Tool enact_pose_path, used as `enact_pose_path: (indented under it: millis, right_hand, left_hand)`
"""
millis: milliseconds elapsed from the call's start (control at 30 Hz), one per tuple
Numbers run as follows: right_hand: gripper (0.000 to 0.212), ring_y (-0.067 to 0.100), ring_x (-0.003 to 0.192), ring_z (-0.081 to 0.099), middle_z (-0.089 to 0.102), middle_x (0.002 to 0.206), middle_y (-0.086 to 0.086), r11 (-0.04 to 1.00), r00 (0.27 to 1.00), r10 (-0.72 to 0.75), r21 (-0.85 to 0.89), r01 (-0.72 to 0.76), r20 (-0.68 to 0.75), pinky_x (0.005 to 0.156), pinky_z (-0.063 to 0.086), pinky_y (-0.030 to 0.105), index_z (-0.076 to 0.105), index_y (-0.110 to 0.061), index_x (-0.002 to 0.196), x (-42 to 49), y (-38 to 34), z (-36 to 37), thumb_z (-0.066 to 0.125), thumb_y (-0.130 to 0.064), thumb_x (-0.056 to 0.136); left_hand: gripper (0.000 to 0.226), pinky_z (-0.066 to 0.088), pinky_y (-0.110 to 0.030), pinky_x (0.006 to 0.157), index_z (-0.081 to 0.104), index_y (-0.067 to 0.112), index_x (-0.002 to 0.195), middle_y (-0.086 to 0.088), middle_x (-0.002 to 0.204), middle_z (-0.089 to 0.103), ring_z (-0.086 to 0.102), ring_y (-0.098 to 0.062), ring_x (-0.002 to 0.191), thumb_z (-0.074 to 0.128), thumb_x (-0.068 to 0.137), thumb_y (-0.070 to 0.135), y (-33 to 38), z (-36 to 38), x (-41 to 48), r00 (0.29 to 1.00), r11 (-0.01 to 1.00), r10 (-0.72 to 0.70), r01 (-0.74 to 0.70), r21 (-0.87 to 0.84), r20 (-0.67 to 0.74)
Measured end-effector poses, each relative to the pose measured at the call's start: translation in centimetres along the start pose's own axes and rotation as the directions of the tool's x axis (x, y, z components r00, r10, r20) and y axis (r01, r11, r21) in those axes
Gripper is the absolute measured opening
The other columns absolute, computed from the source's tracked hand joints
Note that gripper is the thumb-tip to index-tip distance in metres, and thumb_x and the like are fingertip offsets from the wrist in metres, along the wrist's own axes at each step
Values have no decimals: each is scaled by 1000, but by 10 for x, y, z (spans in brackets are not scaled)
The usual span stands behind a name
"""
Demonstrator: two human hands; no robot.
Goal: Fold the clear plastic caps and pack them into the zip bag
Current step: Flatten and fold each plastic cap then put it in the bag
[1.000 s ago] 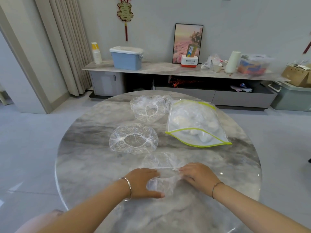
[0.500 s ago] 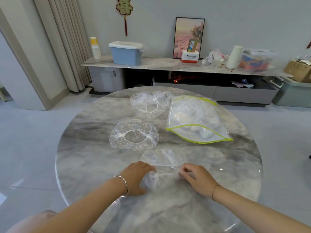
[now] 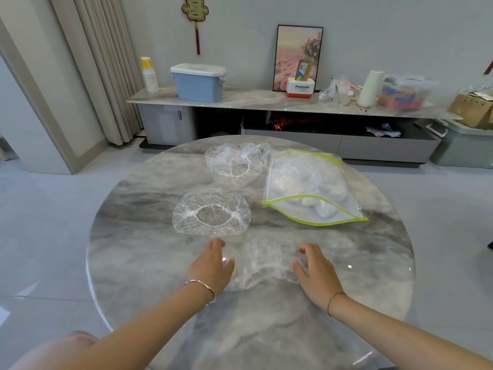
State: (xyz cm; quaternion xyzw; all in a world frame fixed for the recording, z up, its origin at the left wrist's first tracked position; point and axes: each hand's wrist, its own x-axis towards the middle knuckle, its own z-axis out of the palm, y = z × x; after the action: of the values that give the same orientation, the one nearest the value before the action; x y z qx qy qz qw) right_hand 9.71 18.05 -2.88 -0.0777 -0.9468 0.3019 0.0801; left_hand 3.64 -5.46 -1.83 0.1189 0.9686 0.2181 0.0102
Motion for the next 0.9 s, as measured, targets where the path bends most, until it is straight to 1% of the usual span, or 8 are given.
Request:
enact_pose_path:
  millis: [100,167,267,333,467,567,767,900]
  right_hand:
    - [65,10,134,32,36,145,-6,979,983,-174,-103,179,49,105,20,22,44,-21,136,1,-8,6,18,-54,87]
    - [77,10,142,18,20,154,-7,961,970,-196,-166,219,143,113,7,24,34,-25,144,2,-8,12,1,-57,82]
    - [85,8,145,0,0,158,-12,943,950,-140,-254,214,280,115,-2,29,15,-31,149,2,-2,21,-12,-57,73]
    - [88,9,145,-7,-9,157,-13,926,929,-105,-307,221,355,116,-5,31,4,-33,150,3,3,24,-15,-59,68]
    - [102,10,145,-11,-13,157,-12,911,910,-103,-330,249,401,115,-7,29,-9,-34,148,1,9,30,-33,-76,58]
    - [102,9,144,-15,-18,154,-14,907,913,-116,-333,258,392,111,-14,26,-22,-35,138,-1,10,32,-46,-72,46]
    - [96,8,143,-17,-18,154,-14,908,904,-127,-320,272,407,110,-17,26,-24,-38,134,-1,13,34,-44,-72,47]
    - [94,8,144,-15,-13,156,-13,910,894,-143,-298,287,424,111,-14,27,-14,-37,144,1,10,30,-30,-77,60]
  left_hand:
    - [38,44,-32,86,45,18,127,-2,117,53,52,-19,104,39,93,35,15,3,0,844,874,481,-483,50,-238]
    - [43,35,-33,102,44,21,134,-1,134,52,48,-19,119,26,99,38,19,16,1,760,765,643,-630,135,-97]
    - [90,6,-31,117,13,21,150,4,156,4,13,-18,145,-25,80,62,16,33,3,837,821,518,-544,173,175]
    - [105,-7,-31,116,-7,27,149,7,156,-13,-8,-15,145,-37,59,72,8,44,5,840,852,429,-499,160,333]
    - [108,-10,-30,114,-11,28,148,5,156,-15,-11,-14,145,-35,55,75,10,46,7,825,848,409,-502,172,391]
    - [88,-10,-30,114,-11,28,148,5,156,-16,-12,-15,145,-21,73,71,13,47,6,822,841,409,-508,186,396]
    - [70,-10,-32,115,-11,27,148,4,156,-18,-14,-16,144,-4,88,62,11,48,6,824,831,405,-512,216,397]
    - [96,-9,-32,115,-4,30,149,6,157,-12,-10,-15,145,-18,67,77,13,44,4,819,842,400,-506,187,411]
